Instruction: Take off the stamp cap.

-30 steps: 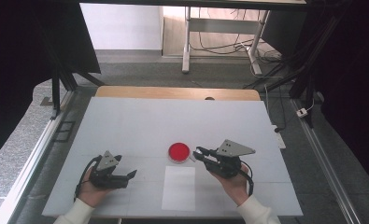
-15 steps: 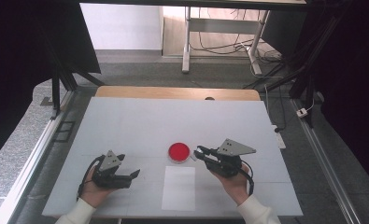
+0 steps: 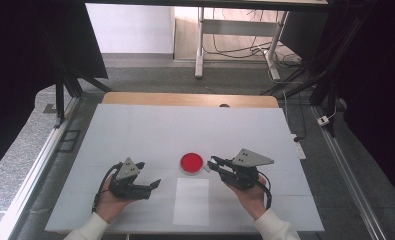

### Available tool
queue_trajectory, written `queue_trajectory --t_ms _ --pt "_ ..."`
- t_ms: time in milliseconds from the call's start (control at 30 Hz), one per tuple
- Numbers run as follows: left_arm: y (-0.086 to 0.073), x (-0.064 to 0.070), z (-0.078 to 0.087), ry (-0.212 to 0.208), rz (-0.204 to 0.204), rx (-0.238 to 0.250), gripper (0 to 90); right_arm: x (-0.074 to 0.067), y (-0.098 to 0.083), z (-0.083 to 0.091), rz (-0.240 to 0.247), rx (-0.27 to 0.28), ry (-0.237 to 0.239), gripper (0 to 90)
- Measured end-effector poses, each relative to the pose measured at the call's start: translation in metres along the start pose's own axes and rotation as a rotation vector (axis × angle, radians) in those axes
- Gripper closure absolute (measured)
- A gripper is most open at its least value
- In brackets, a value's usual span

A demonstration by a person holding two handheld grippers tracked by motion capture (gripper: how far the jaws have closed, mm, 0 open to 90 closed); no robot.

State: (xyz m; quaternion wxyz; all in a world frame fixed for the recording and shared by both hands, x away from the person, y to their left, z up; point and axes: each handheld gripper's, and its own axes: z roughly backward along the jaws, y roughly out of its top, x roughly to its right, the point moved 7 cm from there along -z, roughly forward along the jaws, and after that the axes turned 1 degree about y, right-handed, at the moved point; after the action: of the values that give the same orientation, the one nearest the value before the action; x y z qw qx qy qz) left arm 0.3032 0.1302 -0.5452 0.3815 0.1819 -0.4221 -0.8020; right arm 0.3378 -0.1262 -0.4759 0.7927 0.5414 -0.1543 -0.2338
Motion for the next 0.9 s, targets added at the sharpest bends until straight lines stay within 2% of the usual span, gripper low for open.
queue_trajectory --t_ms 267,467,900 --pt "0.012 0.005 -0.006 0.005 -0.013 0.017 16.8 0.0 0.0 -0.002 -0.002 0.003 -0.005 75.1" --pt "0.023 0.013 -0.012 -0.007 -0.02 0.031 16.4 -0.001 0.0 -0.002 -0.003 0.004 -0.002 75.1" --pt "0.035 0.022 -0.024 -0.031 -0.036 0.032 16.8 -0.001 -0.001 -0.005 -0.014 0.004 -0.001 75.1"
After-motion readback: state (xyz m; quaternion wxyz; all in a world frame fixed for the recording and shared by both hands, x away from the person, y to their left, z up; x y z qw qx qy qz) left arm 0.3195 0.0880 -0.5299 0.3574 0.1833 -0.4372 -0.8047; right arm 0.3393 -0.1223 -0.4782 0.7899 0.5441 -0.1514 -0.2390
